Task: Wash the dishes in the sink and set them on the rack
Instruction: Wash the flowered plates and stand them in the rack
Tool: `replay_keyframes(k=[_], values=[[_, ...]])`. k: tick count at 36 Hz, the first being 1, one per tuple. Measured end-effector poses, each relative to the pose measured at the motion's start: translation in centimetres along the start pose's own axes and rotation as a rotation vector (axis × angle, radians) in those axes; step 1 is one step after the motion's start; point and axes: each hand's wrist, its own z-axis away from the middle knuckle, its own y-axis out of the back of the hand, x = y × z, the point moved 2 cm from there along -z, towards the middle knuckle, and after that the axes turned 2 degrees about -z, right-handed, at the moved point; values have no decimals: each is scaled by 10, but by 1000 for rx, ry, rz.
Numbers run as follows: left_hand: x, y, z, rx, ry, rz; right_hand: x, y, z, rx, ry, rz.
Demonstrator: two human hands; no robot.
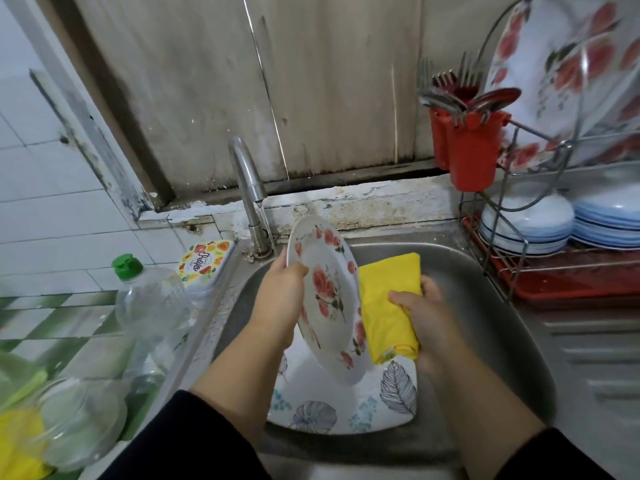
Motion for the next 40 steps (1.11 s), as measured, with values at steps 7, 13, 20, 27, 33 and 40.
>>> replay_keyframes(k=[7,13,20,27,33,40], values=[[-3,0,9,-14,133,184,-8,-4,5,35,87,125],[-30,-9,24,-250,347,762,-21,-21,20,-227,215,556],[-68,-19,28,-293,446,900,19,-25,11,-477,324,1743],[-81,-18,21,-304,437,885,27,-25,-26,-84,165,1608],[-86,-13,15,-351,424,844,36,-42,-5,-368,360,1579],[-86,-18,14,-298,428,843,22,-44,-37,-65,238,1579]])
